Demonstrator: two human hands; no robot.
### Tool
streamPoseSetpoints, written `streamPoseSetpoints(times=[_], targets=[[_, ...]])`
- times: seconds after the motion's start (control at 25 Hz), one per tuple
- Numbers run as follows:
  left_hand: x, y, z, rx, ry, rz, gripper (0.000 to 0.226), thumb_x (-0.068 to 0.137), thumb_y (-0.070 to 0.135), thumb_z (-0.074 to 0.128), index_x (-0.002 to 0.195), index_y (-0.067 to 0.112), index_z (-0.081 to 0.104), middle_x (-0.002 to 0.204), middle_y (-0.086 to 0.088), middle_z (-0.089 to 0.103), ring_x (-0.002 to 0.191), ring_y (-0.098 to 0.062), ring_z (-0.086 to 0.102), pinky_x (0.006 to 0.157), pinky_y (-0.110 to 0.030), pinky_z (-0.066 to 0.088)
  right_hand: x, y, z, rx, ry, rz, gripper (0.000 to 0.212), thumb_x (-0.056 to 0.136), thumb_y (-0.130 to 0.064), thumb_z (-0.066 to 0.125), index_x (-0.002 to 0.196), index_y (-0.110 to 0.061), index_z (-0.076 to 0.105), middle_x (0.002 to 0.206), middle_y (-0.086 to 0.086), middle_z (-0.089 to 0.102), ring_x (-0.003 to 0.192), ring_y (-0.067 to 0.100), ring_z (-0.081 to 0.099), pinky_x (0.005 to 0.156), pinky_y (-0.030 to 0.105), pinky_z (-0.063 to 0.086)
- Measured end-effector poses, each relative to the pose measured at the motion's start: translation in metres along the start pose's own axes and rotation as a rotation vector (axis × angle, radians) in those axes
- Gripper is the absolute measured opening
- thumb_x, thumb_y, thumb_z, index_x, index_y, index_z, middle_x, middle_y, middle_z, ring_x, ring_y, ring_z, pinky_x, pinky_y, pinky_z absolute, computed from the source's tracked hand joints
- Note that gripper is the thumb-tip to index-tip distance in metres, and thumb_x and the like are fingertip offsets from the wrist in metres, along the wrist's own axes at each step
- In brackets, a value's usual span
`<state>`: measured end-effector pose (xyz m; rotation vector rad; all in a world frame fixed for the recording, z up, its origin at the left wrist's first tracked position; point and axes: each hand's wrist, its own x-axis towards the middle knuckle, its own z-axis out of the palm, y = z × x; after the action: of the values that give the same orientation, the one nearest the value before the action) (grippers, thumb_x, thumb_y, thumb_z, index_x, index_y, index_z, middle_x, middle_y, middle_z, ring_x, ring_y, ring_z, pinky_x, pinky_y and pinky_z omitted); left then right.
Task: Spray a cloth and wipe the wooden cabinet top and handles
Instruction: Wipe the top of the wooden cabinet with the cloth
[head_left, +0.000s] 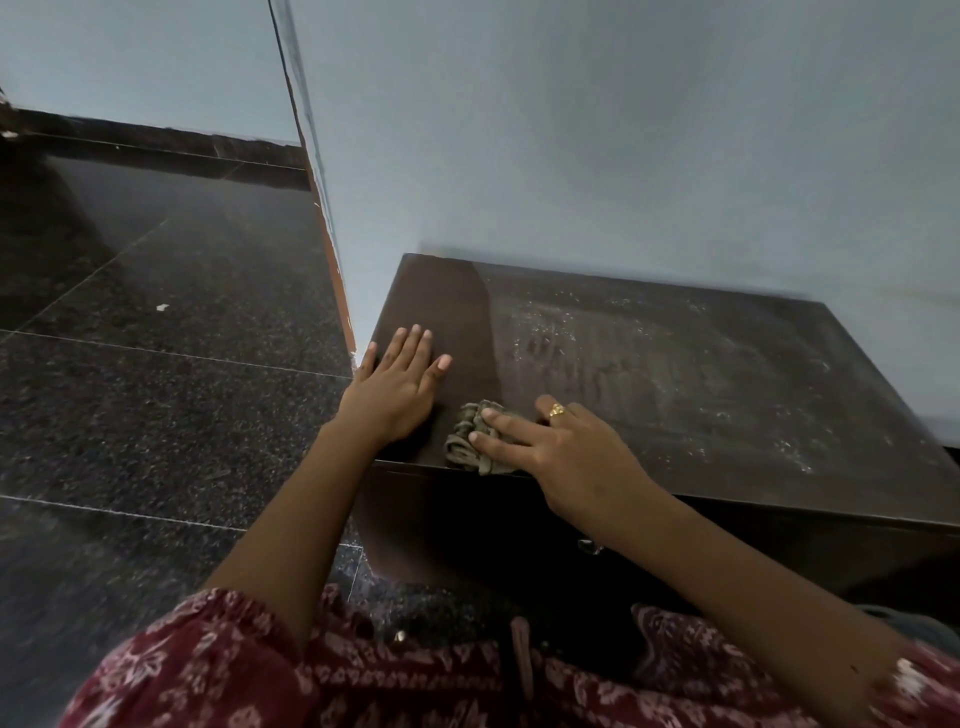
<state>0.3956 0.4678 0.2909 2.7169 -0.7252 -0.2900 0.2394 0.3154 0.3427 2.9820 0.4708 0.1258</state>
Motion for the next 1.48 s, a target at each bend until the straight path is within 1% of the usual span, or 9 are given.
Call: streamPoseSetpoints(times=[0.08, 0.16, 0.36, 0.52, 0.72, 1.0, 1.16, 1.36, 1.48], targets=[[0.0, 0.001, 0.0, -0.011, 0.012, -0.005, 0.058, 0.097, 0.045, 0.006, 0.149, 0.019, -0.001, 0.159, 0.005, -0.006, 0.145, -0.008, -0.012, 0.117, -0.036, -0.011, 0.018, 0.008, 0.004, 0.022, -0.036, 0.013, 0.059, 0.086, -0.003, 0.048, 0.138, -0.029, 0.04, 0.148, -0.004, 0.041, 0.123, 0.031, 0.046, 0.092, 0.036, 0.042], [0.0, 0.004, -0.001, -0.03, 0.023, -0.009, 0.057, 0.098, 0.043, 0.006, 0.149, 0.019, 0.001, 0.16, 0.005, -0.004, 0.146, -0.008, -0.01, 0.118, -0.036, -0.01, 0.043, 0.018, 0.009, 0.025, -0.065, 0.067, 0.058, 0.092, -0.005, 0.035, 0.143, -0.03, 0.028, 0.155, -0.004, 0.029, 0.132, 0.032, 0.032, 0.1, 0.038, 0.034], [0.004, 0.003, 0.001, 0.129, 0.039, 0.009, 0.058, 0.097, 0.042, 0.006, 0.149, 0.018, -0.005, 0.159, 0.002, -0.011, 0.145, -0.011, -0.014, 0.119, -0.037, -0.008, 0.119, 0.055, 0.017, -0.039, -0.034, 0.143, 0.051, 0.092, -0.008, 0.037, 0.14, -0.028, 0.038, 0.148, -0.002, 0.041, 0.132, 0.034, 0.033, 0.101, 0.043, 0.038], [0.008, 0.003, 0.004, 0.11, 0.053, -0.015, 0.062, 0.095, 0.05, 0.007, 0.148, 0.021, -0.008, 0.158, 0.005, -0.014, 0.144, -0.008, -0.017, 0.116, -0.033, -0.012, 0.182, 0.09, 0.025, -0.031, -0.038, 0.239, 0.046, 0.09, -0.007, 0.042, 0.132, -0.025, 0.048, 0.139, 0.003, 0.052, 0.131, 0.033, 0.038, 0.097, 0.044, 0.042], [0.013, 0.002, 0.007, 0.141, 0.037, -0.04, 0.068, 0.091, 0.056, 0.006, 0.147, 0.021, -0.012, 0.157, 0.005, -0.018, 0.143, -0.007, -0.019, 0.115, -0.033, -0.015, 0.219, 0.121, 0.036, -0.063, -0.022, 0.339, 0.042, 0.091, -0.006, 0.04, 0.129, -0.021, 0.052, 0.129, 0.009, 0.057, 0.125, 0.03, 0.04, 0.093, 0.041, 0.041], [0.012, 0.009, 0.005, 0.159, 0.025, -0.064, 0.069, 0.092, 0.056, 0.008, 0.147, 0.019, -0.011, 0.158, 0.003, -0.017, 0.144, -0.009, -0.018, 0.116, -0.035, -0.013, 0.176, 0.102, 0.029, -0.079, -0.016, 0.326, 0.036, 0.09, -0.006, 0.041, 0.124, -0.011, 0.052, 0.124, 0.011, 0.058, 0.121, 0.031, 0.043, 0.086, 0.041, 0.044], [0.01, 0.009, 0.003, 0.157, 0.042, -0.057, 0.067, 0.094, 0.053, 0.01, 0.148, 0.018, -0.008, 0.159, 0.002, -0.013, 0.145, -0.01, -0.015, 0.117, -0.036, -0.012, 0.123, 0.069, 0.019, -0.019, -0.026, 0.285, 0.043, 0.09, -0.009, 0.042, 0.132, -0.013, 0.044, 0.135, 0.01, 0.052, 0.126, 0.032, 0.041, 0.092, 0.041, 0.043], [0.009, 0.009, 0.002, 0.121, 0.051, -0.053, 0.06, 0.098, 0.045, 0.011, 0.149, 0.017, -0.004, 0.159, 0.001, -0.01, 0.146, -0.011, -0.012, 0.117, -0.035, -0.01, 0.056, 0.029, 0.011, 0.045, -0.068, 0.221, 0.057, 0.088, -0.008, 0.043, 0.143, -0.017, 0.029, 0.15, 0.008, 0.035, 0.132, 0.032, 0.033, 0.1, 0.042, 0.038], [0.007, 0.012, 0.004, 0.122, 0.057, -0.05, 0.061, 0.098, 0.045, 0.013, 0.149, 0.016, -0.003, 0.159, 0.001, -0.009, 0.146, -0.011, -0.012, 0.117, -0.036, -0.01, 0.02, 0.016, 0.01, 0.073, -0.075, 0.162, 0.061, 0.089, -0.007, 0.043, 0.145, -0.022, 0.024, 0.155, 0.004, 0.028, 0.134, 0.031, 0.029, 0.1, 0.04, 0.035]])
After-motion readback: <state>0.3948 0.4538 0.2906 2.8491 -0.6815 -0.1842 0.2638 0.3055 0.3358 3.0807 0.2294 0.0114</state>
